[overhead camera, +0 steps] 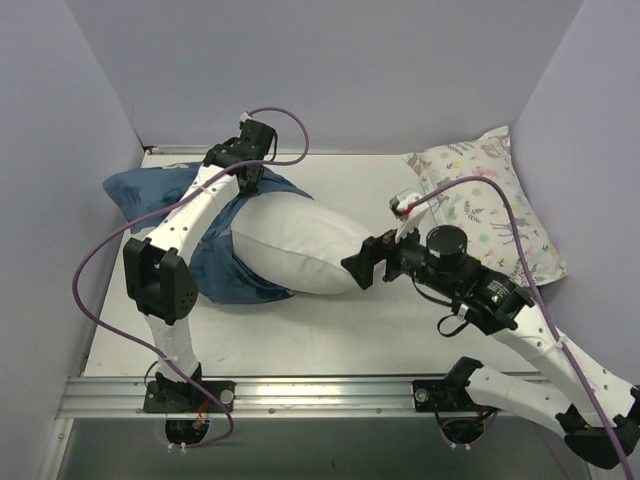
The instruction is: Remove the pillowcase from the pillow
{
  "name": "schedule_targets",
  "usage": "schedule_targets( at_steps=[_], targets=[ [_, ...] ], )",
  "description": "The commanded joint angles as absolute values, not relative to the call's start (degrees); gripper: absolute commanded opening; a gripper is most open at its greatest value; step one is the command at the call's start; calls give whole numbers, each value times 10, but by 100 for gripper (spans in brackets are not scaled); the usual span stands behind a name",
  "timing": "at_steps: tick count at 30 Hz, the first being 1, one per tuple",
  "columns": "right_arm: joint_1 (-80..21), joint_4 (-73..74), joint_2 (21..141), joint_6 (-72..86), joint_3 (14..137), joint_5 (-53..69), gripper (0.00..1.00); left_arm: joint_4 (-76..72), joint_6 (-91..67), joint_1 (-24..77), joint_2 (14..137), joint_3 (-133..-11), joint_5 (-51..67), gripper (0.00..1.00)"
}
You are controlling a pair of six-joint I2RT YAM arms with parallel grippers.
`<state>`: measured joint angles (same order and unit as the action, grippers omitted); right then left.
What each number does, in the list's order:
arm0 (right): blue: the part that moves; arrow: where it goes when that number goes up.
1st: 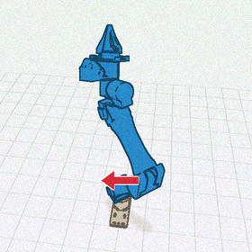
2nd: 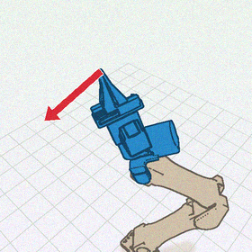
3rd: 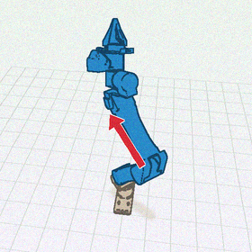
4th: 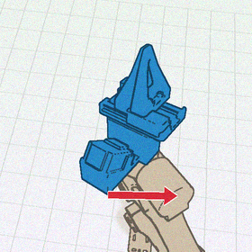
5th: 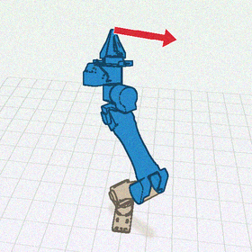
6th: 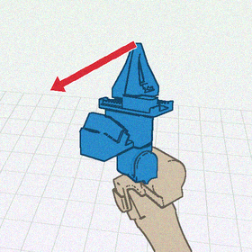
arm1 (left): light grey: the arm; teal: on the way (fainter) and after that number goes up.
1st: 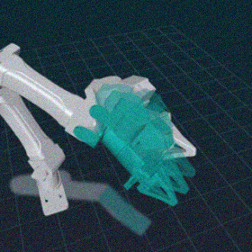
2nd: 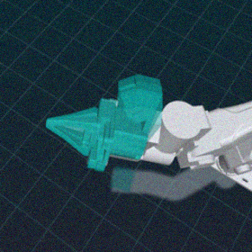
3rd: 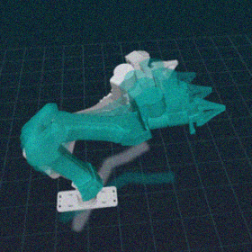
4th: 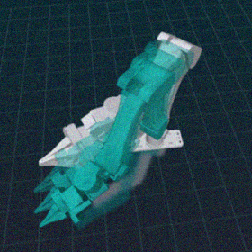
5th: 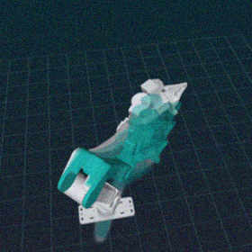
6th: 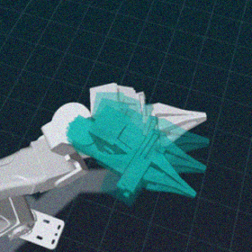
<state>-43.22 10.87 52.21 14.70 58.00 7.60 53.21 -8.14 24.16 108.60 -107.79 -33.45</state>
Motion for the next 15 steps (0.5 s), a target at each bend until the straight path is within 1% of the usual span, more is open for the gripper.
schedule_targets(
  at_steps=[1,2,3,4,5,8,10,12,13,14,15],
  targets=[
    [-527,66,498,45,529,-49,100,541,-88,244,1122,-1113,-262,0],
    [-551,62,492,33,514,-79,100,547,-87,244,1125,-1116,-259,0],
    [-596,60,487,19,512,-104,100,550,-86,244,1128,-1120,-258,0],
    [-613,63,492,5,512,-174,100,552,-86,245,1132,-1126,-257,0],
    [-629,73,502,-12,518,-203,100,554,-86,245,1133,-1127,-256,0],
    [-653,94,569,-39,531,-285,100,556,-86,245,1133,-1132,-247,0],
    [-652,91,598,-36,545,-316,100,559,-85,245,1132,-1141,-246,0],
    [-652,84,644,-52,569,-349,97,565,-85,246,1131,-1149,-242,0],
    [-647,84,660,-55,581,-367,93,565,-84,246,1129,-1152,-241,0],
    [-639,84,691,-53,597,-382,69,570,-83,246,1127,-1160,-240,0],
    [-629,102,705,-44,632,-376,52,572,-81,246,1126,-1166,-233,0]
  ],
)
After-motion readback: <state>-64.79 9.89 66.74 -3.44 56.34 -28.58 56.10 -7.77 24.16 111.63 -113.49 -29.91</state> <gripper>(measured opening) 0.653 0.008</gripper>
